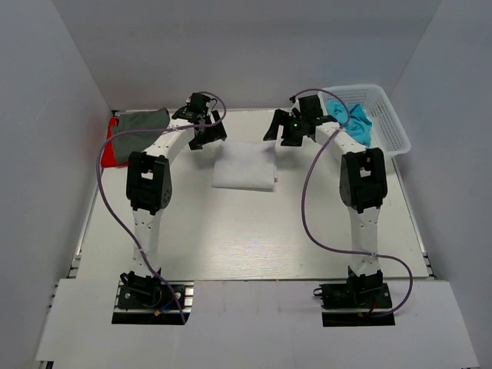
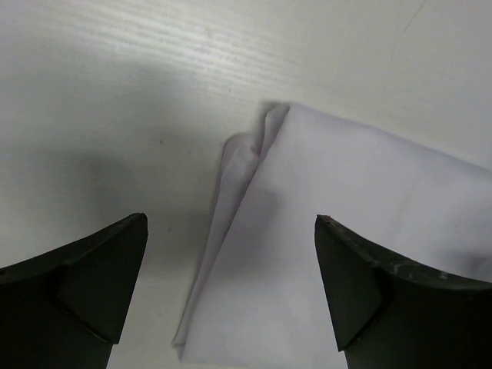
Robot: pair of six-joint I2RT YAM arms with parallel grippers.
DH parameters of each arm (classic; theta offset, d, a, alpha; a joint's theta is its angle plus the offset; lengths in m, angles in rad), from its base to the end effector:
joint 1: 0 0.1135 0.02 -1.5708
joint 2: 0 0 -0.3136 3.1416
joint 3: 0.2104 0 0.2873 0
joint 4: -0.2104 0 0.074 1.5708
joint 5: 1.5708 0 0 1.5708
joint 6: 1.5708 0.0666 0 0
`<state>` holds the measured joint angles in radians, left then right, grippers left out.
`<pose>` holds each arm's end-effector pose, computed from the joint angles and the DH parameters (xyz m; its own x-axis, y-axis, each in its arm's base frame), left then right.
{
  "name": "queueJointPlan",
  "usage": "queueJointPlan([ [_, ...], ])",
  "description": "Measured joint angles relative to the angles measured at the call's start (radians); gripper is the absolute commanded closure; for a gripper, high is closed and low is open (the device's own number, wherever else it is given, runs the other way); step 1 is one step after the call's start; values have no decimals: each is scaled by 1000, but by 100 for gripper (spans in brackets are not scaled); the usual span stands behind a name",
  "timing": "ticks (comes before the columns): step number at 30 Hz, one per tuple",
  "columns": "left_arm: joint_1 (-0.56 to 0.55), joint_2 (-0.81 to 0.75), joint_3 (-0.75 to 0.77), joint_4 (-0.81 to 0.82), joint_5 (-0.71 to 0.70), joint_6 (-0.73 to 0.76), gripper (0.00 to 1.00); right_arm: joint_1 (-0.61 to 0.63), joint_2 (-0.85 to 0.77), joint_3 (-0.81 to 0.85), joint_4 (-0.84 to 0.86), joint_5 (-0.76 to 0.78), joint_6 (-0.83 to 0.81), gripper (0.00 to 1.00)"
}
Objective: Fold and stack the t-shirts
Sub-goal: Fold the long partially folded tshirt into a neat square, then put the neatly folded tshirt into the corner of the board with the left arm
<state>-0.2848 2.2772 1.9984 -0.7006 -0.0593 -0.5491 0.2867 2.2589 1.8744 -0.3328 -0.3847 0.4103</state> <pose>0.5659 -0.1616 0.2158 -0.8094 -0.3059 -0.5012 -0.2036 0.9469 -0.2490 0.5727 0.1949 0.2168 -0.7909 0.1523 -0.5926 -0.2376 0.8161 0.5268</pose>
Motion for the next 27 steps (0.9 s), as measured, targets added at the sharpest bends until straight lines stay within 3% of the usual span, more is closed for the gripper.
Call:
queueJointPlan([
  [7, -24, -127, -237, 47, 18, 28, 0, 22, -249, -304, 87, -28, -7, 10],
  [13, -38, -108, -268, 47, 44, 47, 4, 59, -289, -425, 182, -93, 1, 10],
  [14, -38, -99, -265, 48, 51, 56, 11, 64, -289, -446, 190, -101, 3, 10],
  [17, -38, -74, -263, 47, 84, 77, 18, 68, -289, -499, 208, -114, 14, 10],
  [19, -39, -65, -261, 51, 93, 84, 29, 66, -289, -518, 211, -115, 17, 10],
  [20, -39, -61, -261, 52, 93, 86, 41, 64, -292, -528, 214, -115, 19, 10],
  [23, -42, -48, -251, 50, 91, 100, 56, 60, -324, -571, 226, -113, 20, 10],
  [27, -52, -33, -237, 54, 90, 125, 100, 58, -413, -632, 235, -102, 20, 10],
])
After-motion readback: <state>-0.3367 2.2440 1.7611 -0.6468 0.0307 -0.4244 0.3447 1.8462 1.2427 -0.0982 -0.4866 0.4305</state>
